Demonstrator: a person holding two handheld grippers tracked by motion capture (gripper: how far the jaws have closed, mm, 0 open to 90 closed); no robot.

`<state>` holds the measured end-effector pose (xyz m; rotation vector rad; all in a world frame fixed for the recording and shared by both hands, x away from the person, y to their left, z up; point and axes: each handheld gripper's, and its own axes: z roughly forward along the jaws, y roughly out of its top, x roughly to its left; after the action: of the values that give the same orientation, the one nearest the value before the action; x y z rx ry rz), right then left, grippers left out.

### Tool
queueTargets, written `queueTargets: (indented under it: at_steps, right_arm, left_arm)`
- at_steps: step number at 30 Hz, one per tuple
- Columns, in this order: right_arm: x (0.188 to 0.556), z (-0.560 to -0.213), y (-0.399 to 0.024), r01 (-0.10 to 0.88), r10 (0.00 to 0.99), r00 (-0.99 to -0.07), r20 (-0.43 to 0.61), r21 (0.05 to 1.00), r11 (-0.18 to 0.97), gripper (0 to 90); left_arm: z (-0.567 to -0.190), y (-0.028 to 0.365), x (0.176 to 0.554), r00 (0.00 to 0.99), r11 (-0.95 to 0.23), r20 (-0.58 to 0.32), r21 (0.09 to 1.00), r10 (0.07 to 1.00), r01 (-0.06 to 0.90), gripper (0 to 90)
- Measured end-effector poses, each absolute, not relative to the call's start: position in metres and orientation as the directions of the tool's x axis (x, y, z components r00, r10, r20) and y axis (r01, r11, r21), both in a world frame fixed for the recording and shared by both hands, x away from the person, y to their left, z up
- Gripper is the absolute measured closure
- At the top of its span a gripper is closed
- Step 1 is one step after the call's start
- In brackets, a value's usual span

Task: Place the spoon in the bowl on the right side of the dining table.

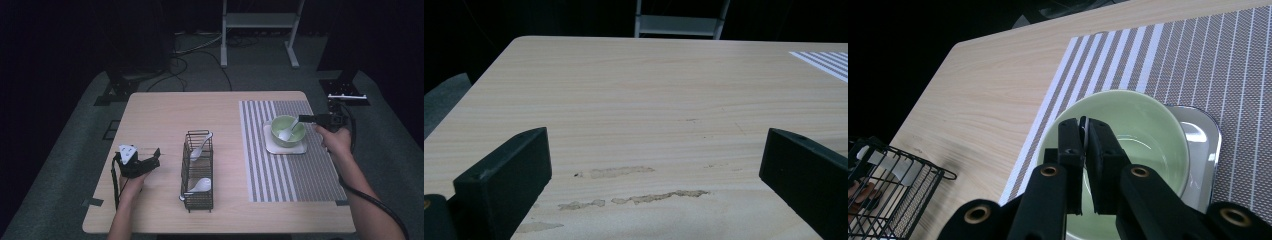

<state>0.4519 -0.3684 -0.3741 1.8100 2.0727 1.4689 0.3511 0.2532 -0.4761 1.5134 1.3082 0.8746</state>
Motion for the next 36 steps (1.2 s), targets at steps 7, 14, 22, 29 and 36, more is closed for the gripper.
queueTargets:
  at_steps: [7,14,22,29,36]
  right_arm:
    - [0.452,-0.375,-0.37,0.757,0.79,-0.323,0.521,0.643,-0.115,84.4]
    - [0.45,-0.375,-0.372,0.756,0.81,-0.321,0.491,0.648,-0.093,83.7]
    - [0.449,-0.379,-0.379,0.759,0.822,-0.304,0.481,0.644,-0.097,82.2]
    - [0.447,-0.383,-0.384,0.764,0.835,-0.29,0.468,0.639,-0.093,80.5]
    - [0.448,-0.387,-0.387,0.774,0.847,-0.277,0.453,0.628,-0.083,77.8]
  left_arm:
    - [-0.476,0.253,0.351,0.182,-0.009,-0.053,0.945,0.982,0.326,0.0]
    - [-0.476,0.253,0.351,0.183,-0.011,-0.051,0.946,0.982,0.325,0.0]
    - [-0.476,0.253,0.351,0.182,-0.012,-0.05,0.946,0.982,0.324,0.0]
    - [-0.476,0.253,0.351,0.182,-0.013,-0.05,0.946,0.982,0.325,0.0]
    - [-0.476,0.253,0.351,0.18,-0.006,-0.056,0.945,0.982,0.326,0.0]
